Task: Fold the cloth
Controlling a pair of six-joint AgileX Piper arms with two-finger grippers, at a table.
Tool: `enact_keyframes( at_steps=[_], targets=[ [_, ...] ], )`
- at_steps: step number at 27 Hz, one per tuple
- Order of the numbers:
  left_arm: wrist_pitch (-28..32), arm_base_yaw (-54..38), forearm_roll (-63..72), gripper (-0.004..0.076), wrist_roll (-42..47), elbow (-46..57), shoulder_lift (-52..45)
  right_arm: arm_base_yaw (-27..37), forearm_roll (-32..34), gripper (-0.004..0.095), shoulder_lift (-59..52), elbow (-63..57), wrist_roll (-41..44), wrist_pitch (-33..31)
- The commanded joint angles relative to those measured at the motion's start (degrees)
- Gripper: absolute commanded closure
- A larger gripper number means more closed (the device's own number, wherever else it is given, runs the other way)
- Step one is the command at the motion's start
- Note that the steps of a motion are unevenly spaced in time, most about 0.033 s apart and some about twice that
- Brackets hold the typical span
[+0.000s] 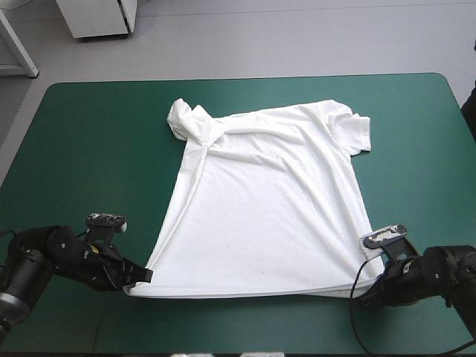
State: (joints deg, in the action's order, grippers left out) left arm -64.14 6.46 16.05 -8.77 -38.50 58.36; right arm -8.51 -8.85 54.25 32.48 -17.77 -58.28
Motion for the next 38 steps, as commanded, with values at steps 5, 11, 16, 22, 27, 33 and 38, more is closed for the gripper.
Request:
enact_keyframes(
  at_steps=[5,11,16,22,27,33,38],
  targets=[
    [0.2,0.9,1.3,0.0732,-3.7,1.1,-1.1,-0.2,0.5,0.0913,-3.0,-1.0,1.2,-0.1],
    [-8.0,1.2,-0.1,0.0412,-4.7,0.9,-2.4,-0.2,-0.2,0.0553,-5.9,3.7,0.1,-6.3],
    [-9.8,1.2,-0.1,0.0342,-2.8,0.0,-8.5,-0.2,-1.0,0.0388,-8.9,6.7,4.7,-10.6],
    [-9.7,1.2,2.8,0.0342,-0.9,-4.5,-15.8,-0.2,0.0,0.0389,-13.8,10.6,9.9,-13.3],
    [-9.7,1.2,1.3,0.0342,-1.7,-5.3,-16.3,-0.2,4.3,0.0389,-16.7,11.0,12.2,-13.3],
    [-9.7,1.3,0.8,0.0342,-3.1,-4.0,-15.5,-0.2,5.2,0.0390,-17.0,10.8,13.5,-13.3],
    [-9.3,2.8,-0.4,0.0342,-2.8,1.3,-15.5,-0.2,8.0,0.0390,-16.3,8.4,13.4,-13.3]
  ],
)
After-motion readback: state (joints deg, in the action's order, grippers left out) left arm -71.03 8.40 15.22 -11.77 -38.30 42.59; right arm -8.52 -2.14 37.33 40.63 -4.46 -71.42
